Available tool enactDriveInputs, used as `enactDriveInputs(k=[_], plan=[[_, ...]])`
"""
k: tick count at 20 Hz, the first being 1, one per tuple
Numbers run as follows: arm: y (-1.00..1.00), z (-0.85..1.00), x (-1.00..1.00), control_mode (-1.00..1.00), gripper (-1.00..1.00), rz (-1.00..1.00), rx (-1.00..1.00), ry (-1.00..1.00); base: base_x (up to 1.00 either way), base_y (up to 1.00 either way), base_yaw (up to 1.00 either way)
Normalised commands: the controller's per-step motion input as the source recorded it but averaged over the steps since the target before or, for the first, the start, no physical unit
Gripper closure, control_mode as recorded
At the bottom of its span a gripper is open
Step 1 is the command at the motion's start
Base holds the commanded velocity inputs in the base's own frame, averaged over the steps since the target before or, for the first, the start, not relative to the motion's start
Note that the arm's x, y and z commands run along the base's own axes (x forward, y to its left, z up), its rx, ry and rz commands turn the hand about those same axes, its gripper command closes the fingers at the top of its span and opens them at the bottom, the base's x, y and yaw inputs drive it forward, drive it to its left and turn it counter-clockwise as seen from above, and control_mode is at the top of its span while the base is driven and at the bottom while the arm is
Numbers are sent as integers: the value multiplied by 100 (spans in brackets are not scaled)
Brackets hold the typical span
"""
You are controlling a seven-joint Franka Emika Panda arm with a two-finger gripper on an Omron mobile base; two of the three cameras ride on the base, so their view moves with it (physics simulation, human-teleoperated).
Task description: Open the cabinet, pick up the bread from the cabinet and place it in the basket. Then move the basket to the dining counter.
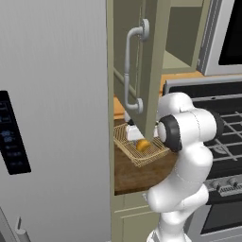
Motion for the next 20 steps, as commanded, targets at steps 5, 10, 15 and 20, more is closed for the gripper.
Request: enactDriveInputs(k=[5,10,15,20], plan=[[11,-100,-22,-100,-100,4,2,-22,0,0,0],[22,-100,-48,-100,-100,1,10,-38,0,0,0],[45,-100,-39,-100,-100,0,9,-49,0,0,0],[80,-100,18,-100,-100,0,9,-34,0,0,0]])
